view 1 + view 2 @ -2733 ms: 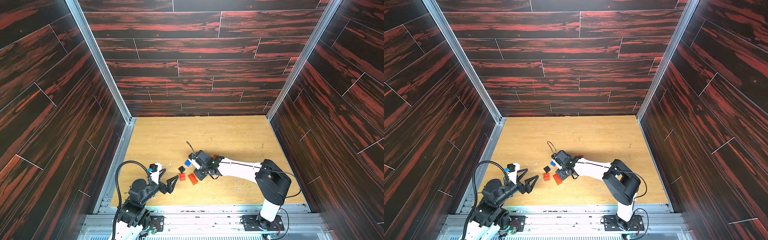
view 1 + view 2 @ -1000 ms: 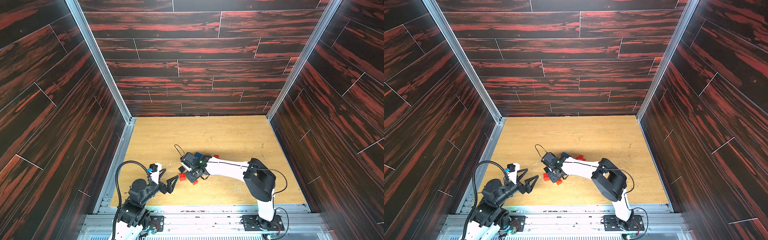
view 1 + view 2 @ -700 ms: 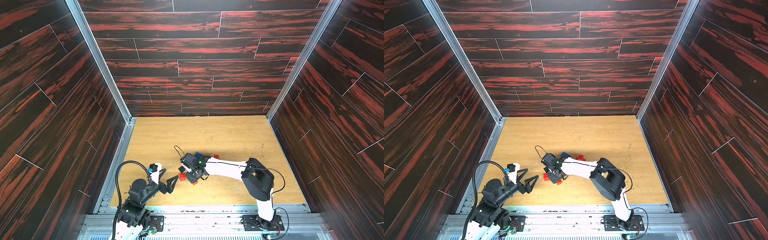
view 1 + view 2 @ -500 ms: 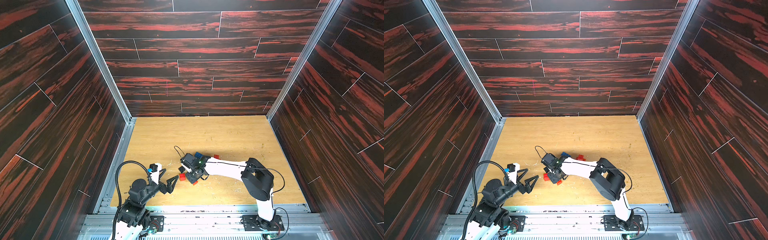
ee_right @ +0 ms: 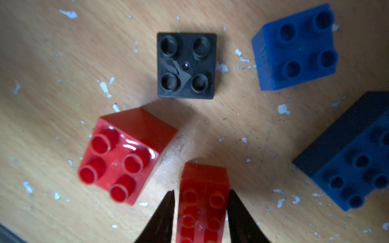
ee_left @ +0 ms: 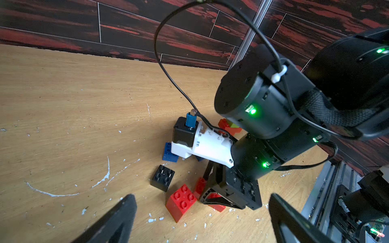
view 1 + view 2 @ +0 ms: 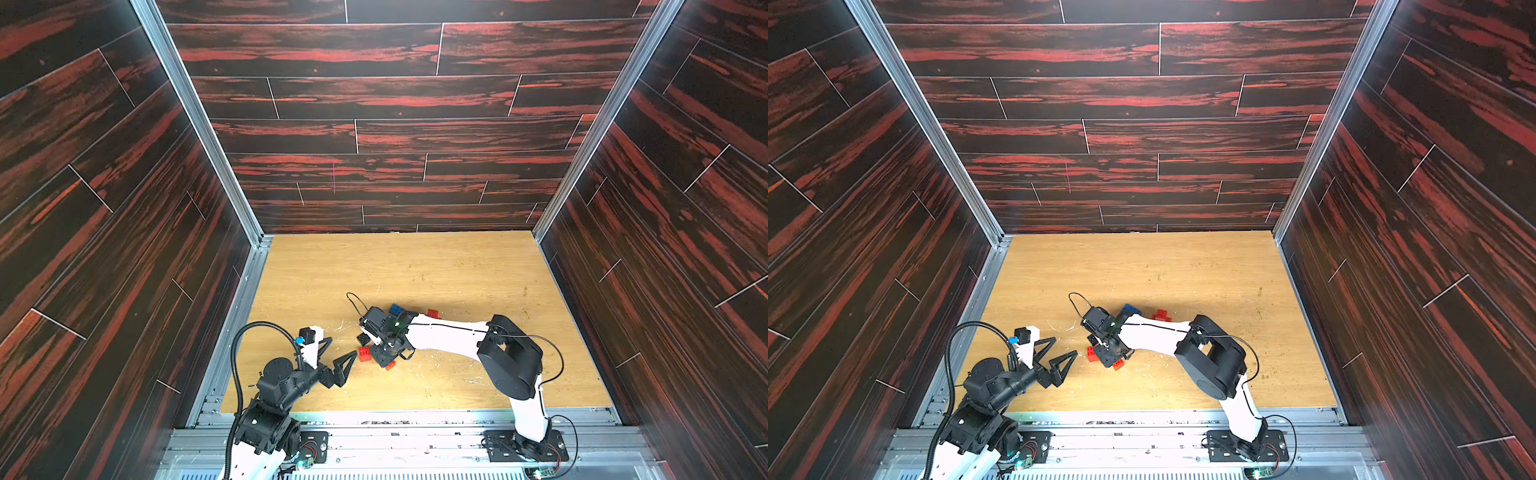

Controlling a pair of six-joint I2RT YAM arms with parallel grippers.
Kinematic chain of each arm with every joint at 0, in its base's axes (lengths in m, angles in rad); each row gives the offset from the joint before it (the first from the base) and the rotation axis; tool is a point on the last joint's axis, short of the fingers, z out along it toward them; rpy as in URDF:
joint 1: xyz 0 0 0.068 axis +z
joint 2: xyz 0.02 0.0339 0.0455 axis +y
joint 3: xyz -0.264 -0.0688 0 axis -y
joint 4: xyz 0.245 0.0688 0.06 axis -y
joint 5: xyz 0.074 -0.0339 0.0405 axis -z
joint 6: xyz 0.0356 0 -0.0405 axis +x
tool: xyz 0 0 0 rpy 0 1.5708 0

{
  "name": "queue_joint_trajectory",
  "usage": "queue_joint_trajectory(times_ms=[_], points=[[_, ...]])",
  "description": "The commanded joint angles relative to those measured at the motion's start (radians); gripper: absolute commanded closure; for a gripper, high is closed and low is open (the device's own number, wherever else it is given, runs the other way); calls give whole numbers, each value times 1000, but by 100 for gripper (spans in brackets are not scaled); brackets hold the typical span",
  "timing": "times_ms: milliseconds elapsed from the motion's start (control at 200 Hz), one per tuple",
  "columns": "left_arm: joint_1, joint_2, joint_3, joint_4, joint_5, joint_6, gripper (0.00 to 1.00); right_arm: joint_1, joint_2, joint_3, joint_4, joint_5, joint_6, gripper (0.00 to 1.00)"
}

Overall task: Assemble the letter f with lego
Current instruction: Pick up the lego brick from the center of the board.

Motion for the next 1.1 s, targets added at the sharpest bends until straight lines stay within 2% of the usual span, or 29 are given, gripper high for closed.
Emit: queue_joint_trajectory(times_ms=[0,150,230,341,571,706,802,1092], points=[[-3,3,-3,-9,8,2,0,6,31,28,-35,1,-13,56],[-2,3,-3,-9,8,2,0,6,37,34,-45,7,-22,57],[-2,0,-3,-9,9,2,0,6,38,36,-54,13,-27,66],[-2,0,-3,-9,8,2,0,6,32,34,-60,24,-37,75],[-2,1,-3,-9,8,1,0,-4,0,33,-86,35,-106,78],[-2,0,-4,-9,7,1,0,-24,-26,30,-115,4,-199,79],[-2,1,-5,-9,5,1,0,-44,-55,21,-133,-92,-317,88],[-2,1,-5,-9,2,0,0,-103,-158,-1,-211,-202,-606,97]])
